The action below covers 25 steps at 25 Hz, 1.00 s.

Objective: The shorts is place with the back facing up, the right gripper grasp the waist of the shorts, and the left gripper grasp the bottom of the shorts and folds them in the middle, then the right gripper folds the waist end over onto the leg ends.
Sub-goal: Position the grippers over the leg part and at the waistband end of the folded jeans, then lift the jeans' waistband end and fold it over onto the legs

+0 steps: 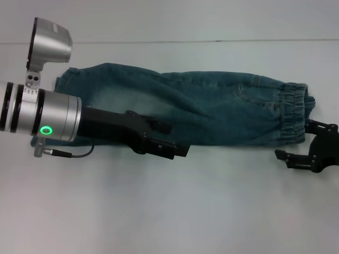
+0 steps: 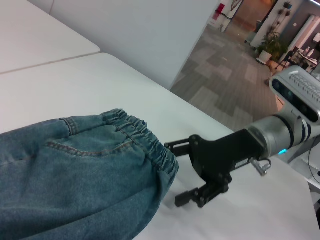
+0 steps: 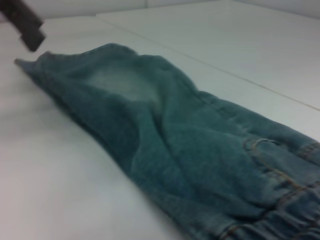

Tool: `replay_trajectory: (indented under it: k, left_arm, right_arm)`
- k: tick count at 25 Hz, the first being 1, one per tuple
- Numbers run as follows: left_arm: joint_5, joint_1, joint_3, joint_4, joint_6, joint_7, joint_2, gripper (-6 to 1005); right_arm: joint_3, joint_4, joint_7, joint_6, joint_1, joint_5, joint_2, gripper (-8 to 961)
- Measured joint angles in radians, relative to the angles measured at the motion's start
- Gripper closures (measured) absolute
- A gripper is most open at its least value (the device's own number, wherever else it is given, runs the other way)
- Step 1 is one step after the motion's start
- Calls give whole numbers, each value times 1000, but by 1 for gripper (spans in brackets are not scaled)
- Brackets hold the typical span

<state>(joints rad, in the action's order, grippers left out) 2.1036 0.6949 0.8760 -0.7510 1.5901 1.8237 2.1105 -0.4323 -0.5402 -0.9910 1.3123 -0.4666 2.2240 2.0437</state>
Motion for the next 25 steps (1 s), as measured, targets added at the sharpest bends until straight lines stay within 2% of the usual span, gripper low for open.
replay_trajectory:
  k: [6,12,17,20,23,24,25]
  left_arm:
    - [-1,-1,0,-3,-6,-3,4,106]
    - [-1,-2,0,-2,-17,-5,6,107]
    - [-2,-3,-1,-5,-18,-7,9,109]
    - [-4,-3,-3,-5,-24,-11,11,112]
    - [-6,-3,-5,-1,-44,-22,21,124]
    - [-10,-4,-6,-2,-74,-28,34,128]
    - [-10,-4,-6,-2,-74,-28,34,133]
  right_arm:
    - [-11,60,59,-33,-13,9,-10,52]
    - [1,61,95,-34,-10,-1,-7,262]
    - [4,61,116,-35,-8,-2,-1,507]
    - [4,62,121,-35,-8,-3,0,749]
    - [6,55,121,-29,-2,-6,1,788]
    - [6,49,119,-23,1,-8,2,801]
    - [7,30,109,-10,7,-11,6,814]
